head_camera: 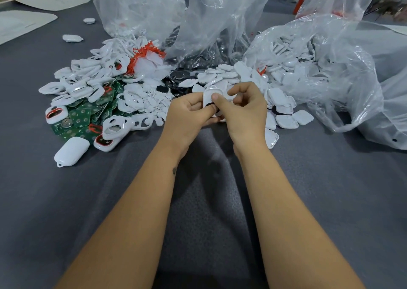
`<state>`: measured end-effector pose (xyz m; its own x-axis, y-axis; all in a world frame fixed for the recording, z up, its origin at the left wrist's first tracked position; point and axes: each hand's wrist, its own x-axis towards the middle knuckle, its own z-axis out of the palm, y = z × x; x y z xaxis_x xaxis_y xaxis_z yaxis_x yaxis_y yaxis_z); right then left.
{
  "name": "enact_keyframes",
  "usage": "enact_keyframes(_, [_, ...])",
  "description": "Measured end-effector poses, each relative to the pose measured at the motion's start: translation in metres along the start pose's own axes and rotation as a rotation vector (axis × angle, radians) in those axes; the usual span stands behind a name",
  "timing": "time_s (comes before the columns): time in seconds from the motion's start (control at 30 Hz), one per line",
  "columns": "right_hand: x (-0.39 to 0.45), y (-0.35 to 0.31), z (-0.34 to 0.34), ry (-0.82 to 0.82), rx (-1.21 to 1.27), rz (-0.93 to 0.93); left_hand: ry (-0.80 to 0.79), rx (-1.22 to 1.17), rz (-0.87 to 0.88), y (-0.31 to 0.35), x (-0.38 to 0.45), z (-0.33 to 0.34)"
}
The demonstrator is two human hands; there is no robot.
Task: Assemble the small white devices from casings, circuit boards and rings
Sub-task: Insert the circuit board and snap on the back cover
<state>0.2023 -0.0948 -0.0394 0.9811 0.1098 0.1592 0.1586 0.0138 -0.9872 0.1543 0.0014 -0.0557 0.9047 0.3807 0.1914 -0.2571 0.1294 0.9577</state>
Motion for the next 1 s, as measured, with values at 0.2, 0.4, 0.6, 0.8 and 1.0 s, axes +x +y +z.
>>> enact_keyframes(0.2, [-0.002,-0.002,0.002,-0.09,0.106,0.183,0.002,0.012,0.004,0.0,0.001,-0.001])
enact_keyframes(0.4, [-0.002,-0.003,-0.001,-0.131,0.143,0.171,-0.004,-0.01,-0.014,0.001,0.001,0.0])
enact_keyframes(0.6, [-0.001,-0.007,-0.003,-0.214,0.217,0.188,0.038,-0.07,-0.058,0.002,0.003,-0.001])
enact_keyframes(0.8, [0.001,0.0,-0.003,-0.075,-0.086,-0.13,0.053,-0.022,-0.06,0.0,0.003,-0.002])
enact_keyframes(1.0, [0.004,0.009,-0.001,-0.069,-0.332,-0.376,0.059,0.019,-0.061,-0.003,0.004,-0.002])
